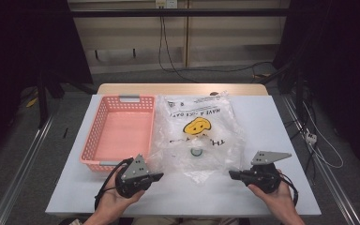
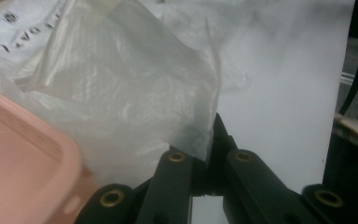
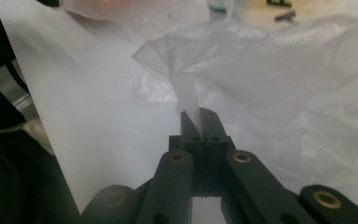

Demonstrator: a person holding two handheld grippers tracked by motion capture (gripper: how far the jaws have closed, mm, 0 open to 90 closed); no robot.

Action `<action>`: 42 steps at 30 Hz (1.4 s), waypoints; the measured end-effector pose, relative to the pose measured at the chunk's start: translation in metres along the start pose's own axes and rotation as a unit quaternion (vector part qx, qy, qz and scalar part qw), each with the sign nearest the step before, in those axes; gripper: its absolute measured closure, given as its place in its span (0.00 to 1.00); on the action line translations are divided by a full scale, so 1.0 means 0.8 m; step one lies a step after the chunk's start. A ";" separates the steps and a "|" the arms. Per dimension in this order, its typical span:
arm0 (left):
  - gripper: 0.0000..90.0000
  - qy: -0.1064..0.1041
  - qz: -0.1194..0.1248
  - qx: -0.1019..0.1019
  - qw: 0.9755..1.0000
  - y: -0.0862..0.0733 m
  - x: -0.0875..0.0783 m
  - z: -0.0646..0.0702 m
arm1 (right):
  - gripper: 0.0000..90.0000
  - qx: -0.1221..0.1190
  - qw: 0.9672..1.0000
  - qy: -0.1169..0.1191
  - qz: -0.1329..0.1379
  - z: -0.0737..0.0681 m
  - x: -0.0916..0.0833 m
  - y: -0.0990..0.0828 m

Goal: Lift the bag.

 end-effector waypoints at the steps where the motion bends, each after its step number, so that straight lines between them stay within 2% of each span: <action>1: 1.00 0.002 0.005 0.002 1.000 0.004 -0.003 -0.003 | 1.00 0.000 1.000 0.000 0.000 0.000 0.000 0.000; 4: 1.00 0.008 0.031 -0.012 0.999 0.016 -0.008 -0.008 | 1.00 0.005 0.999 0.003 0.040 0.006 -0.009 0.019; 5: 1.00 0.010 0.032 -0.007 0.999 0.020 -0.009 -0.009 | 1.00 0.007 0.999 0.003 0.048 0.007 -0.011 0.024; 6: 1.00 0.013 0.043 -0.006 0.999 0.028 -0.012 -0.010 | 1.00 0.006 0.999 0.000 0.053 0.009 -0.013 0.028; 10: 1.00 0.019 0.056 -0.003 0.998 0.041 -0.017 -0.017 | 1.00 0.006 0.997 -0.003 0.078 0.015 -0.021 0.044; 13: 1.00 0.036 0.071 -0.001 0.997 0.058 -0.027 -0.029 | 1.00 0.001 0.995 -0.011 0.095 0.019 -0.031 0.058; 15: 1.00 0.038 0.074 -0.001 0.997 0.062 -0.029 -0.032 | 1.00 0.000 0.995 -0.015 0.099 0.021 -0.035 0.063; 18: 1.00 0.044 0.084 -0.001 0.995 0.073 -0.034 -0.037 | 1.00 -0.006 0.993 -0.024 0.119 0.027 -0.052 0.085; 21: 1.00 0.046 0.101 -0.005 0.994 0.084 -0.037 -0.041 | 1.00 -0.007 0.991 -0.029 0.129 0.029 -0.060 0.096; 23: 1.00 0.048 0.110 -0.011 0.993 0.091 -0.039 -0.046 | 1.00 -0.010 0.989 -0.035 0.144 0.034 -0.069 0.110; 25: 1.00 0.040 0.115 -0.016 0.992 0.098 -0.041 -0.051 | 1.00 -0.010 0.988 -0.038 0.152 0.040 -0.072 0.119; 27: 1.00 0.043 0.120 -0.016 0.992 0.103 -0.042 -0.054 | 1.00 -0.005 0.987 -0.040 0.156 0.047 -0.072 0.126; 29: 1.00 0.044 0.129 -0.021 0.990 0.108 -0.044 -0.059 | 1.00 -0.005 0.986 -0.040 0.159 0.050 -0.072 0.130; 30: 1.00 0.049 0.138 -0.022 0.989 0.114 -0.048 -0.063 | 1.00 -0.006 0.985 -0.043 0.167 0.054 -0.073 0.138; 33: 1.00 0.056 0.145 -0.020 0.988 0.122 -0.053 -0.066 | 1.00 -0.010 0.982 -0.042 0.185 0.056 -0.080 0.153; 36: 1.00 0.058 0.159 -0.022 0.985 0.134 -0.061 -0.074 | 1.00 -0.013 0.980 -0.043 0.193 0.056 -0.084 0.165; 38: 1.00 0.049 0.171 -0.038 0.983 0.144 -0.065 -0.087 | 1.00 -0.016 0.978 -0.051 0.202 0.060 -0.091 0.184; 42: 1.00 0.059 0.178 -0.037 0.982 0.153 -0.068 -0.094 | 1.00 -0.018 0.976 -0.056 0.212 0.066 -0.097 0.202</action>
Point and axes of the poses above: each handheld gripper's, and its own axes: x roughly forward along the jaws, y roughly out of its top, z roughly to its right, the point moved 2 cm from there along x, roughly forward along the jaws, and after that the axes turned 2 degrees about y, right-handed, at the moved point
